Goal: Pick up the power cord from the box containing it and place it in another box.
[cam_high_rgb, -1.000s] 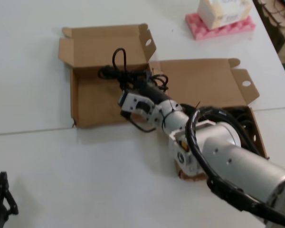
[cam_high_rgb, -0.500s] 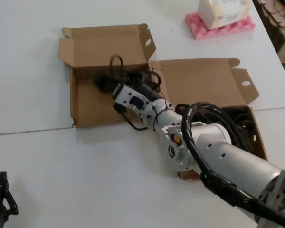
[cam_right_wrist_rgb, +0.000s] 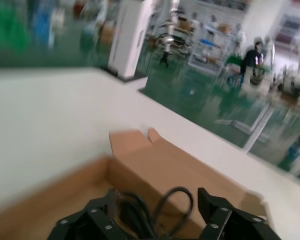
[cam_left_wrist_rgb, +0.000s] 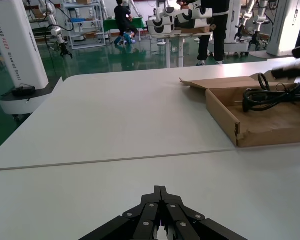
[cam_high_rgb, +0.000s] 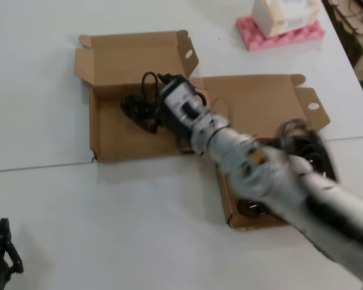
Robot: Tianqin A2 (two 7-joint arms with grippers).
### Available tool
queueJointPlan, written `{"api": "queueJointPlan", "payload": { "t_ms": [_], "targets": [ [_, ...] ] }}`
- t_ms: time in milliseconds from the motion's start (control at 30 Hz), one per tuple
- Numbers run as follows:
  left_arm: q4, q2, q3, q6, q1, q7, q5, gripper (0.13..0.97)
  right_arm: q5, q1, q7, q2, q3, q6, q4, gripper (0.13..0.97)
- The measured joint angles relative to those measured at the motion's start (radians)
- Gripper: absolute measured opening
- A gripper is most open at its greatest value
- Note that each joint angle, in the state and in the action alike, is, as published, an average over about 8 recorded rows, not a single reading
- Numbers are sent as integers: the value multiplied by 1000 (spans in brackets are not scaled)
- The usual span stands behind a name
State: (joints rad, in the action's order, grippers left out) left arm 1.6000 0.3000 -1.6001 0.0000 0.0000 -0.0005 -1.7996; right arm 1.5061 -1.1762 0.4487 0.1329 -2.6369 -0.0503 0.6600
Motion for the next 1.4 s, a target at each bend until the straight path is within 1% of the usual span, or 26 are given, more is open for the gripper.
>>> {"api": "queueJointPlan", "payload": {
  "t_ms": [167, 200, 267, 367, 433, 467, 500, 600, 767, 900, 1067, 1167, 1300, 1400],
  "targets": [
    [0, 0, 0, 0, 0, 0, 0, 163, 223, 75, 0, 113, 218, 211, 225, 574],
    [0, 0, 0, 0, 0, 0, 0, 163, 267, 94, 0, 134, 262, 255, 269, 574],
    [0, 0, 0, 0, 0, 0, 0, 163, 352, 137, 0, 171, 348, 337, 354, 623],
    [0, 0, 0, 0, 0, 0, 0, 163, 447, 190, 0, 208, 443, 428, 449, 696],
    [0, 0, 0, 0, 0, 0, 0, 163, 483, 213, 0, 220, 480, 460, 485, 744],
    [0, 0, 0, 0, 0, 0, 0, 163, 492, 221, 0, 224, 491, 468, 497, 768],
    [0, 0, 0, 0, 0, 0, 0, 163, 497, 227, 0, 225, 497, 472, 503, 768],
    [0, 0, 0, 0, 0, 0, 0, 163, 497, 244, 0, 225, 510, 468, 514, 817],
    [0, 0, 0, 0, 0, 0, 0, 190, 486, 291, 0, 222, 536, 446, 535, 897],
    [0, 0, 0, 0, 0, 0, 0, 206, 476, 337, 0, 219, 562, 426, 556, 920],
    [0, 0, 0, 0, 0, 0, 0, 275, 463, 400, 0, 215, 598, 397, 585, 959],
    [0, 0, 0, 0, 0, 0, 0, 316, 454, 438, 0, 213, 619, 380, 602, 961],
    [0, 0, 0, 0, 0, 0, 0, 316, 443, 489, 0, 210, 648, 358, 625, 964],
    [0, 0, 0, 0, 0, 0, 0, 381, 435, 527, 0, 207, 669, 341, 643, 966]
  ]
}}
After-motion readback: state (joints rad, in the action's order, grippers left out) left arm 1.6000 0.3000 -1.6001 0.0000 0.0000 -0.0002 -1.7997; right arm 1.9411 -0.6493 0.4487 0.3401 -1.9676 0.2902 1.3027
